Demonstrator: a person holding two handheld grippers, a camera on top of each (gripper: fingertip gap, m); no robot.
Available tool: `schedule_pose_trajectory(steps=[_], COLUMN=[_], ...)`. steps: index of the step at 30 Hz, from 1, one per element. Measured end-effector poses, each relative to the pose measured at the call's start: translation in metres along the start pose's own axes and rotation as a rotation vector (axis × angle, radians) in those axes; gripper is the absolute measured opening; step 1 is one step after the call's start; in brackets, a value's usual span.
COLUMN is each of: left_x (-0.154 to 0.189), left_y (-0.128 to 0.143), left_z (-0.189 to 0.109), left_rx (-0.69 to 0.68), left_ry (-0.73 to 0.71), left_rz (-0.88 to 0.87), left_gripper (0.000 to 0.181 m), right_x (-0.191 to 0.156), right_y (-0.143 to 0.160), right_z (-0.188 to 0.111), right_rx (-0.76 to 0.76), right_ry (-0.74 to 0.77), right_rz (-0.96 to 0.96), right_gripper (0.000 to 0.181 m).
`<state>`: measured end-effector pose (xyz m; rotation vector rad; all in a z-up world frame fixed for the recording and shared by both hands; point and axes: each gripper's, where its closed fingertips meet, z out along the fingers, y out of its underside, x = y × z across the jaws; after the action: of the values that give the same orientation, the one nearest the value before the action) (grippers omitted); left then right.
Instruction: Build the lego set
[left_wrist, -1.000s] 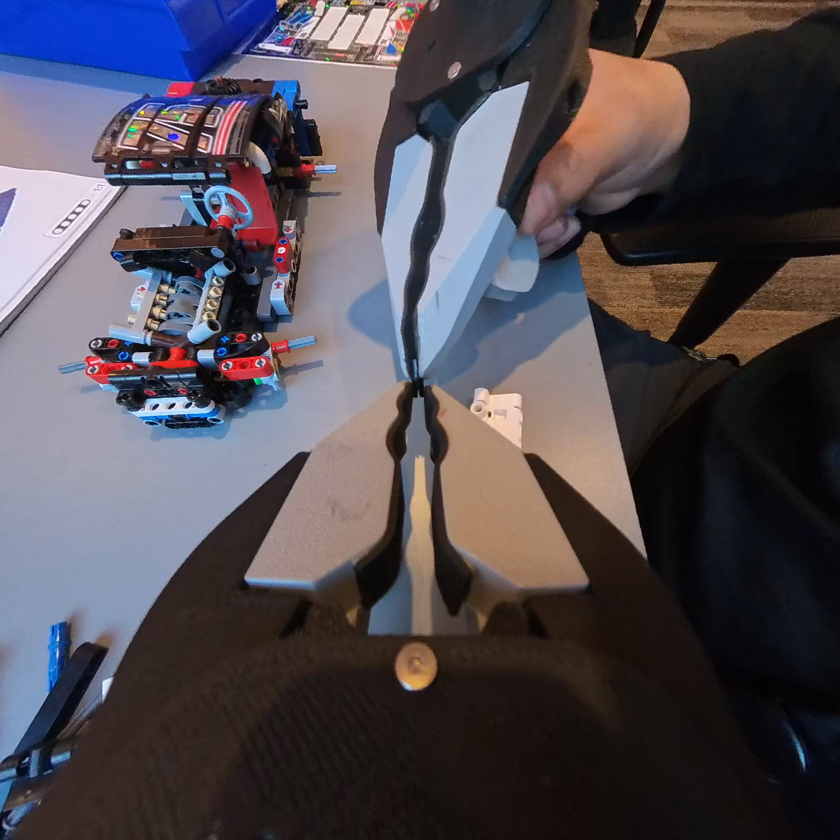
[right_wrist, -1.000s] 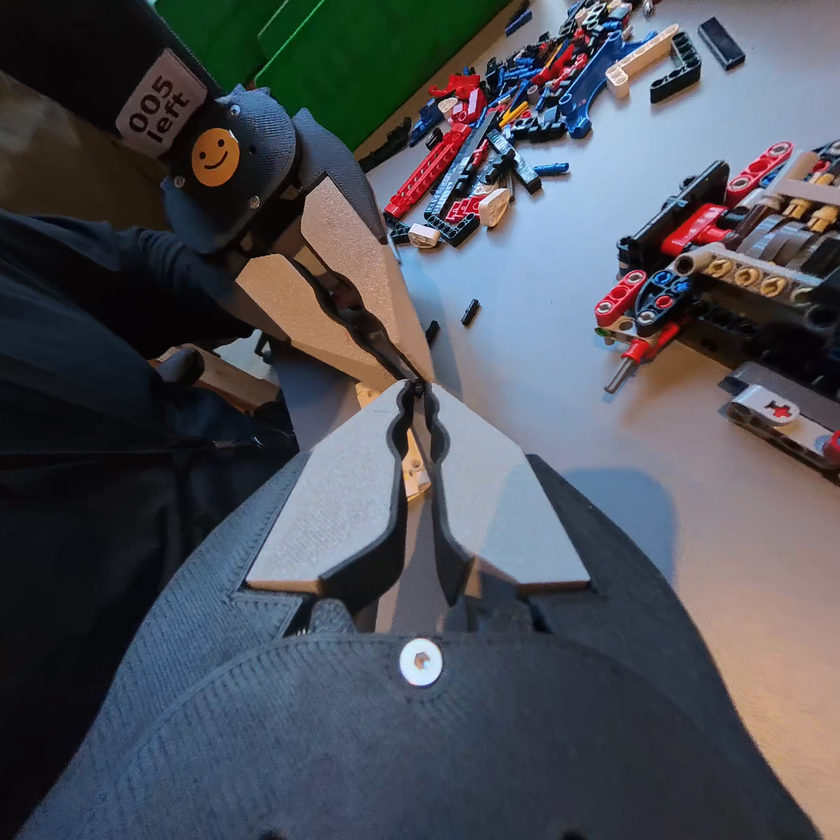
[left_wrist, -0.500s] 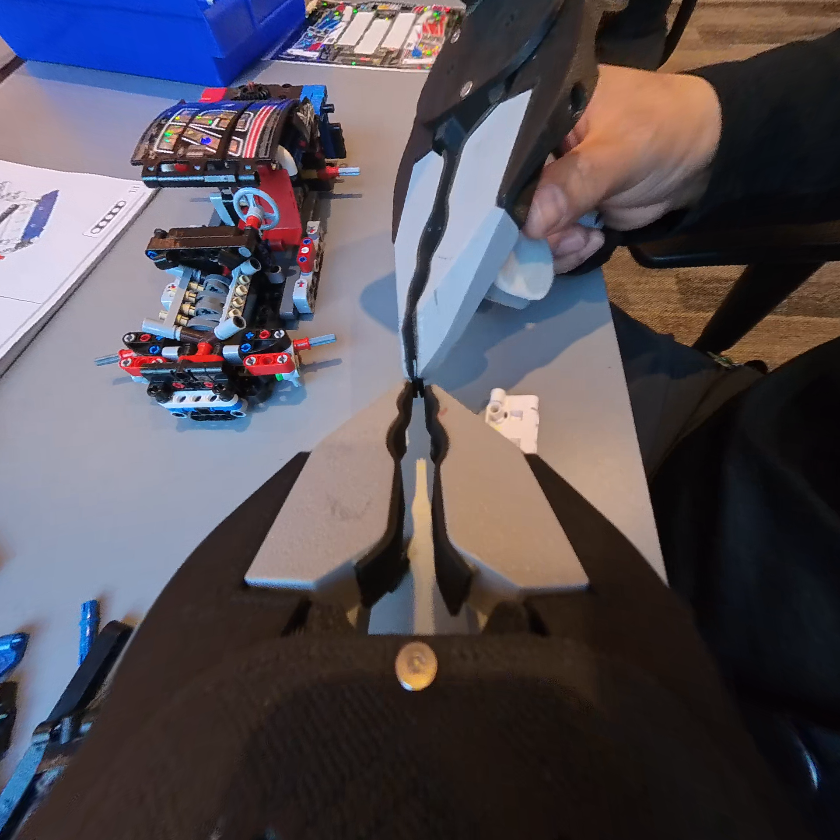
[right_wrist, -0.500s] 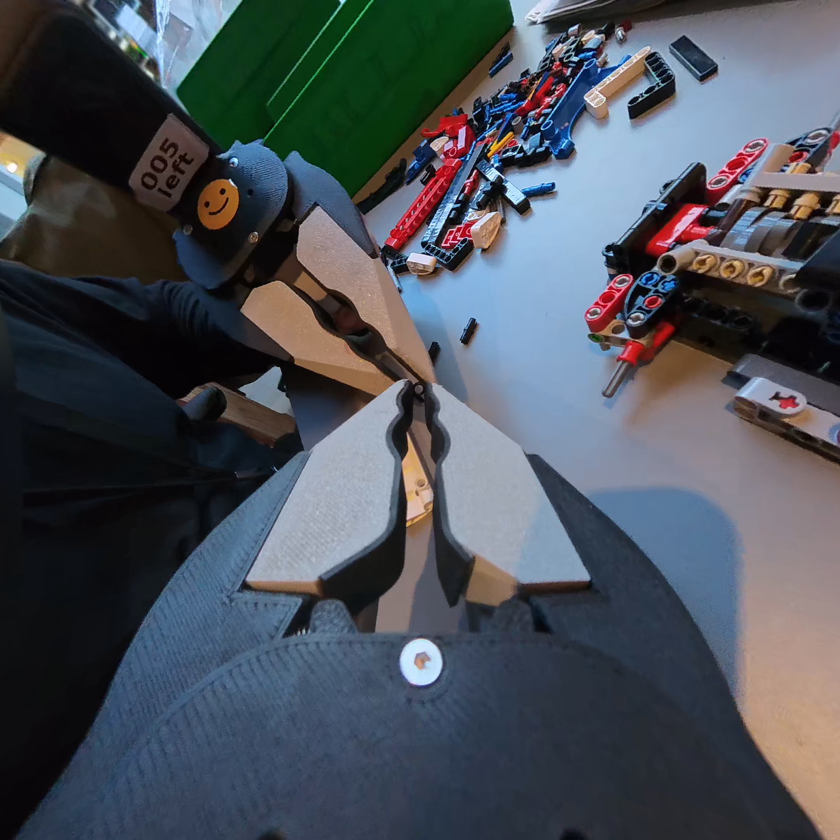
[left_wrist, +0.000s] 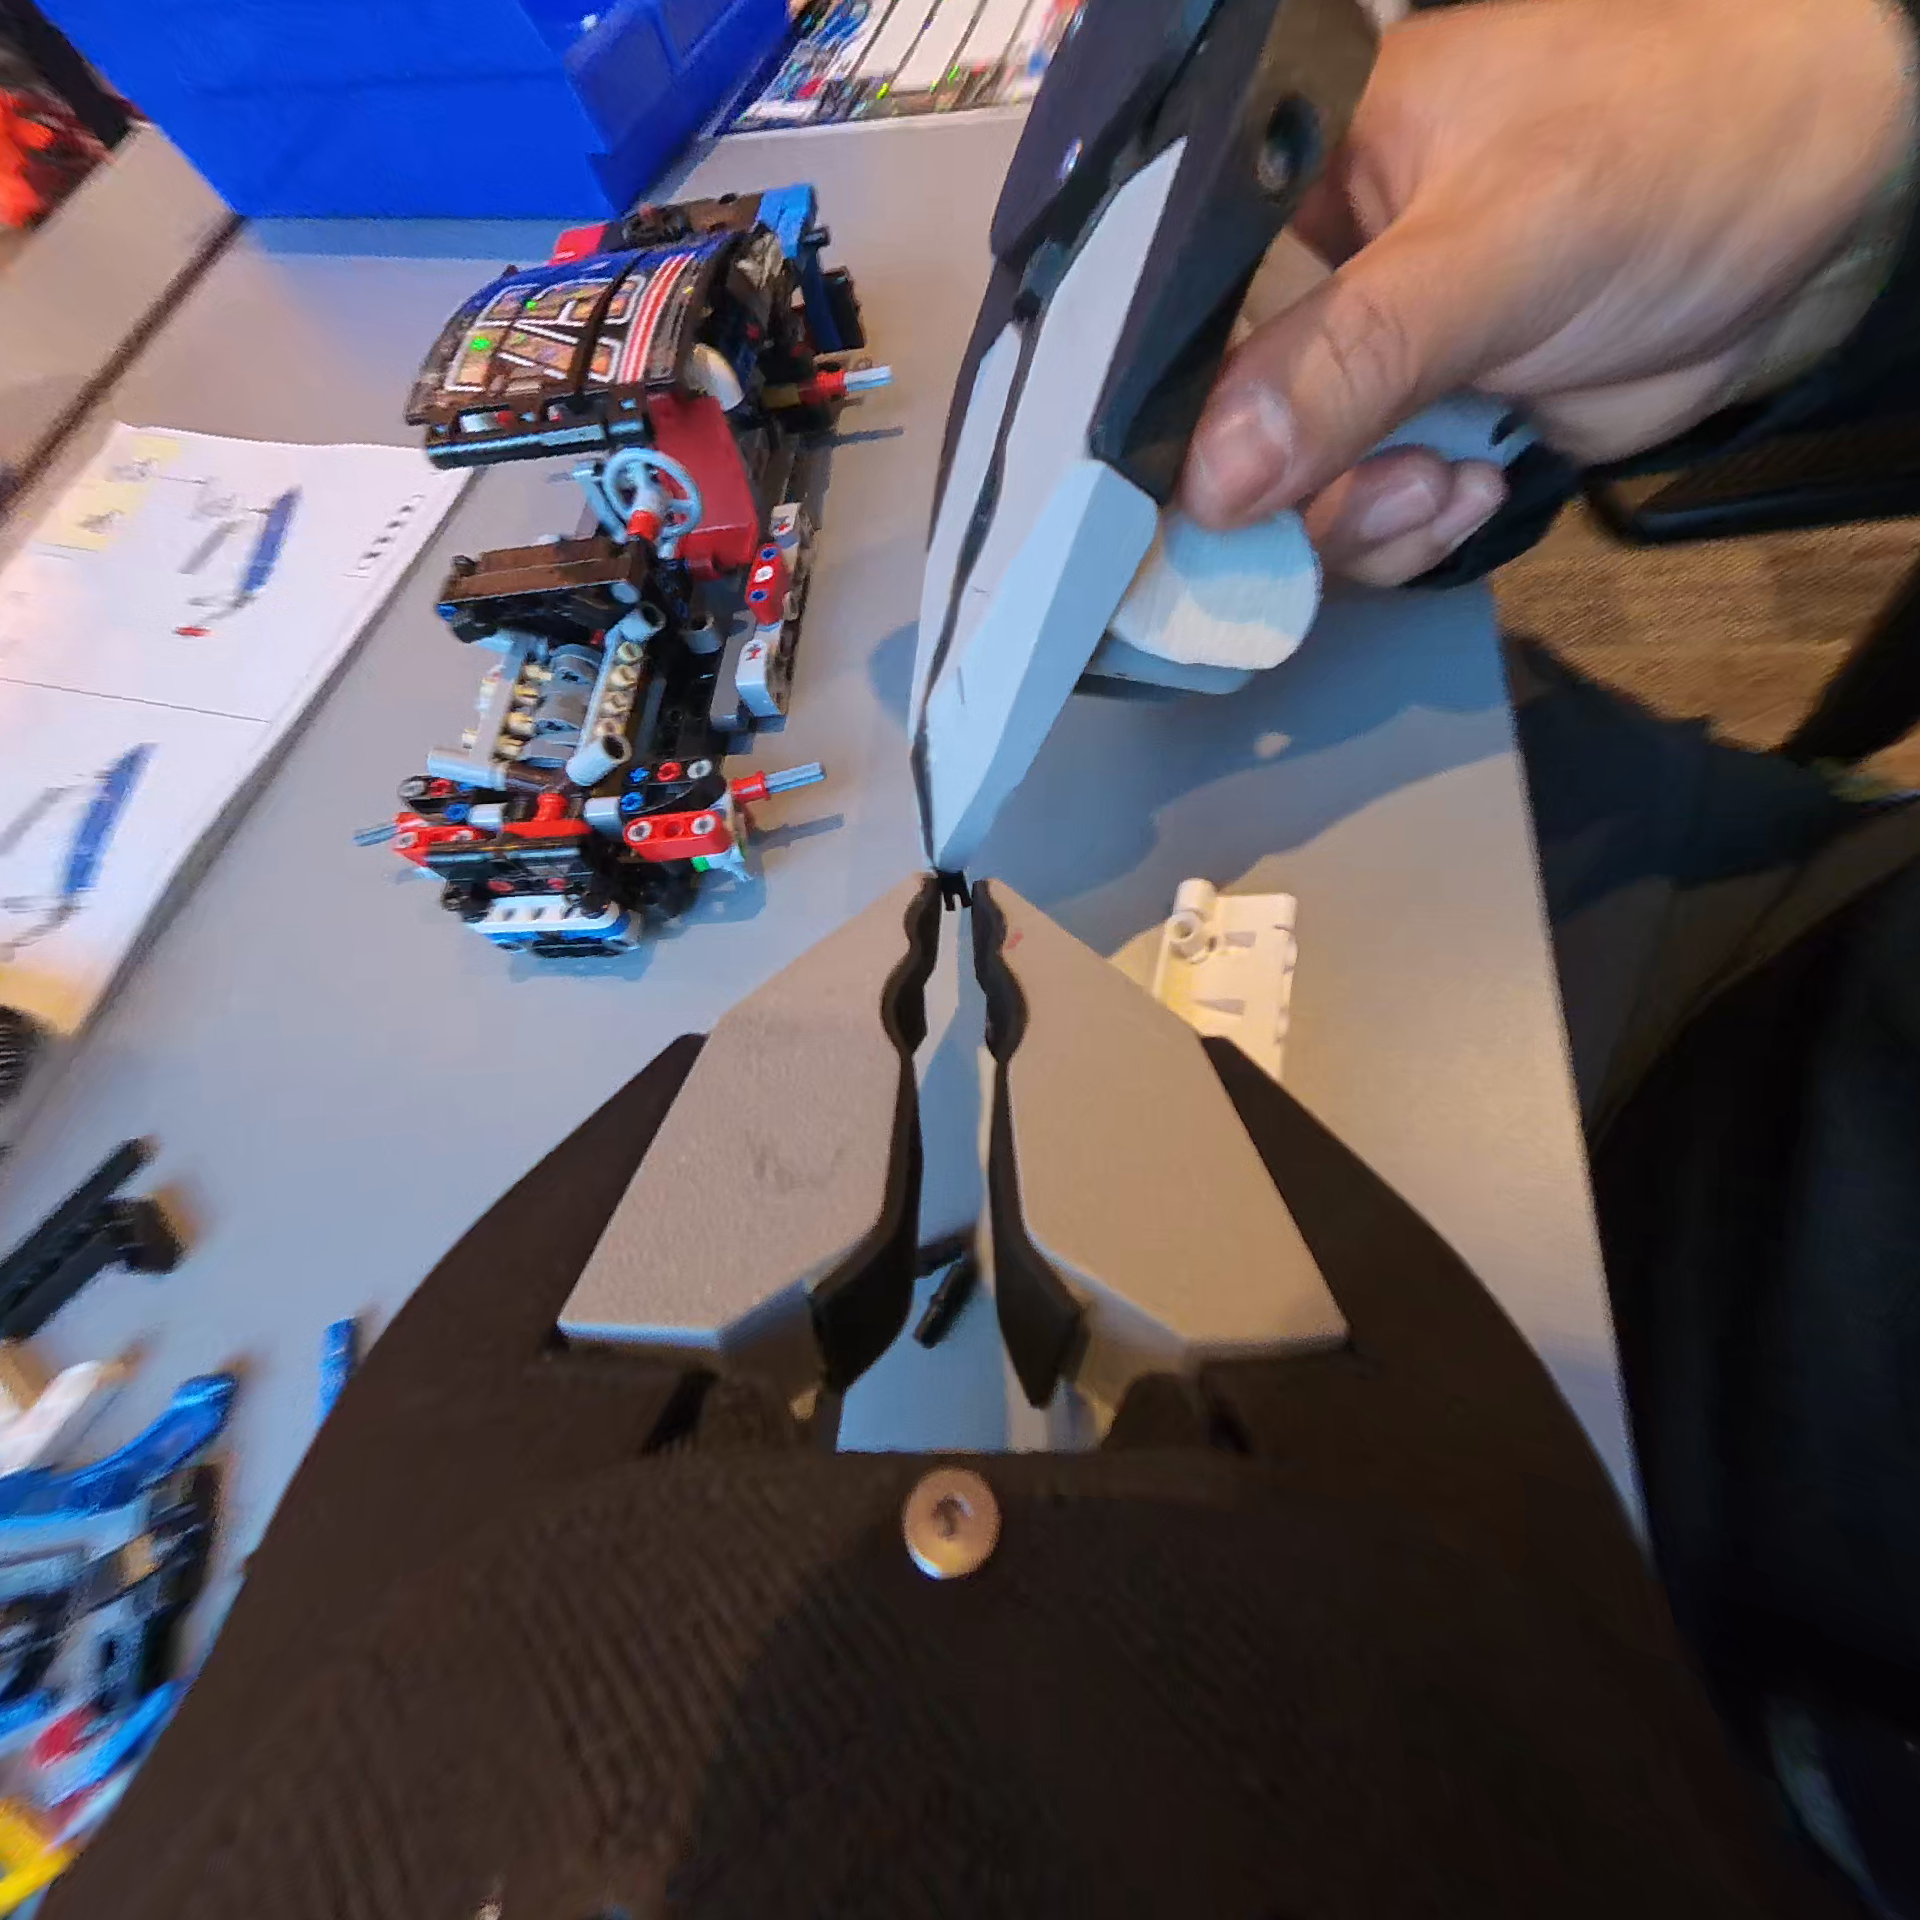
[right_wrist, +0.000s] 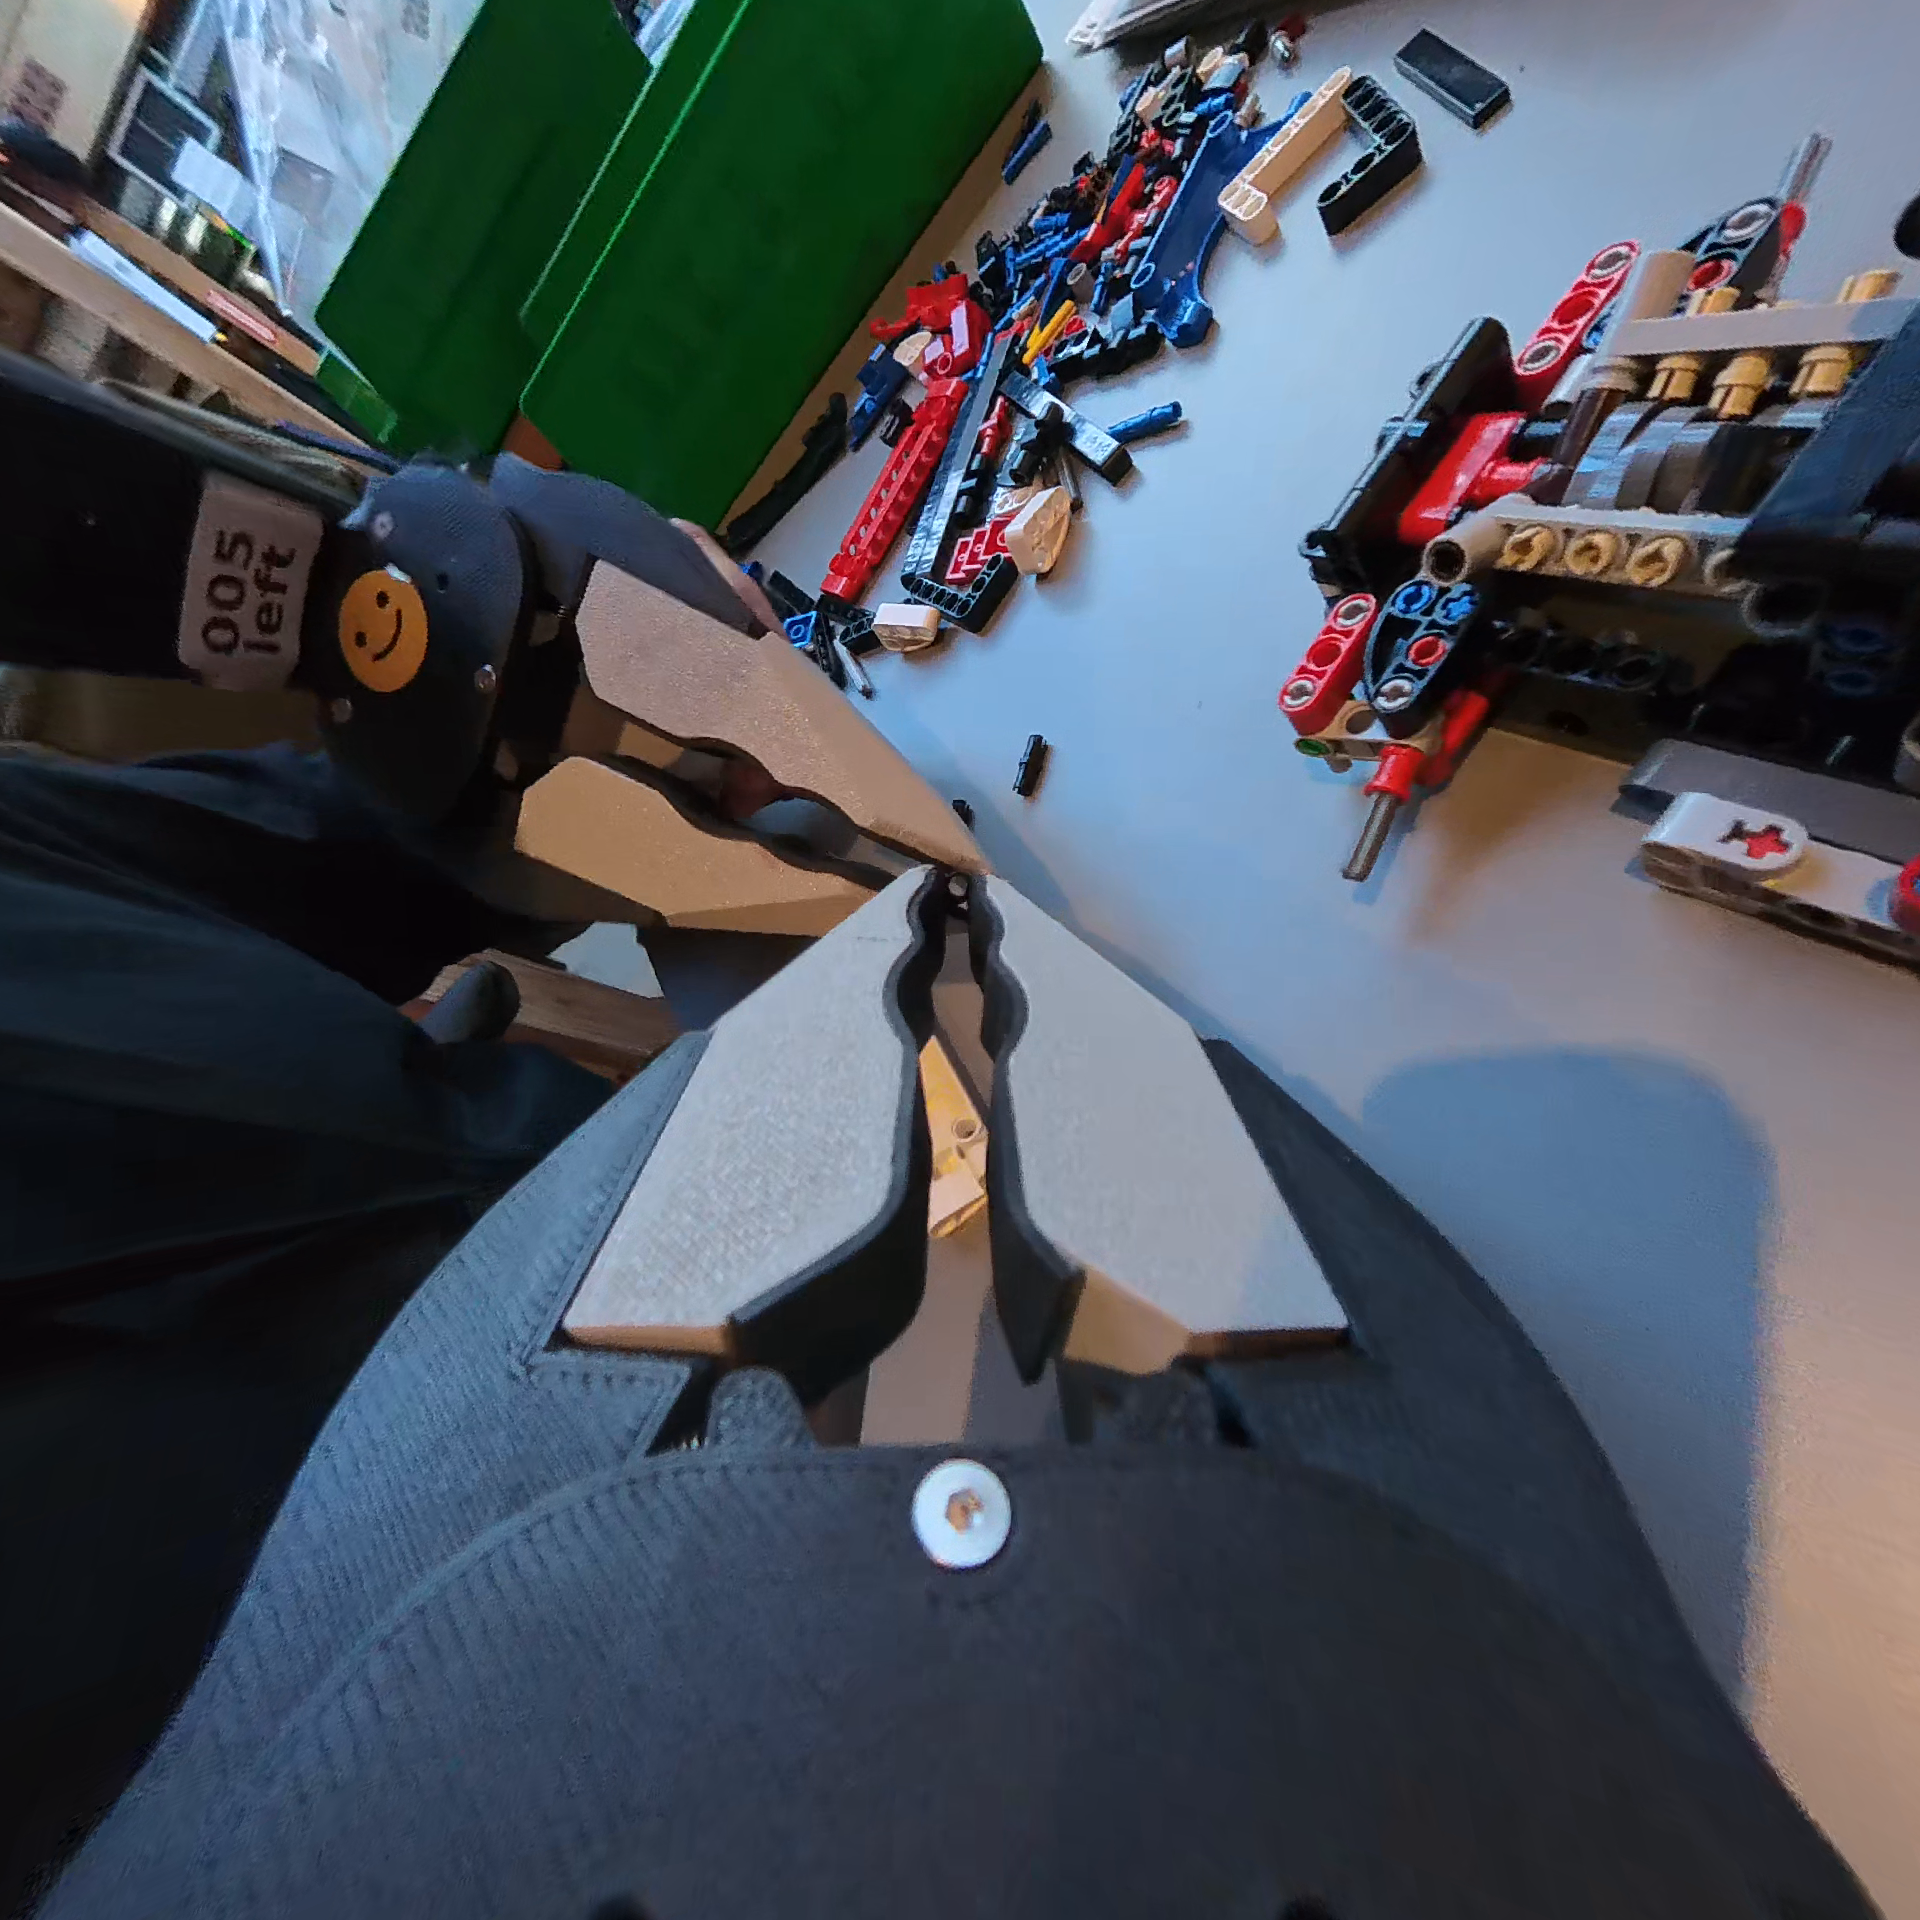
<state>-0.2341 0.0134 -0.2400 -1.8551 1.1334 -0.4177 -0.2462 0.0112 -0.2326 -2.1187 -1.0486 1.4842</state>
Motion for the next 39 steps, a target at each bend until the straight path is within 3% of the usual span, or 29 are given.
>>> schedule_pose_trajectory(steps=[5,9,11,16,22,39], left_x=[0.012,0.035,0.042,0.051,0.054,0.051], left_y=[0.004,0.025,0.035,0.032,0.032,0.029], left_z=[-0.007,0.000,0.005,0.007,0.006,0.009], left_rx=[-0.002,-0.134,-0.199,-0.177,-0.175,-0.149], left_ry=[0.211,0.346,0.350,0.364,0.424,0.323], left_rz=[-0.142,-0.131,-0.090,-0.049,-0.087,0.043], left_gripper=[0.010,0.012,0.011,0.002,0.000,0.000], right_x=[-0.001,0.003,0.001,-0.005,-0.002,0.003], right_y=[0.012,0.028,0.033,0.048,0.053,0.063], right_z=[-0.016,-0.022,-0.018,-0.010,-0.013,-0.016], right_rx=[-0.147,-0.347,-0.414,-0.527,-0.559,-0.716], right_ry=[0.006,0.061,0.065,0.047,0.057,0.070], right_rz=[-0.070,-0.156,-0.190,-0.247,-0.252,-0.291], right_gripper=[0.001,0.001,0.001,0.002,0.002,0.001])
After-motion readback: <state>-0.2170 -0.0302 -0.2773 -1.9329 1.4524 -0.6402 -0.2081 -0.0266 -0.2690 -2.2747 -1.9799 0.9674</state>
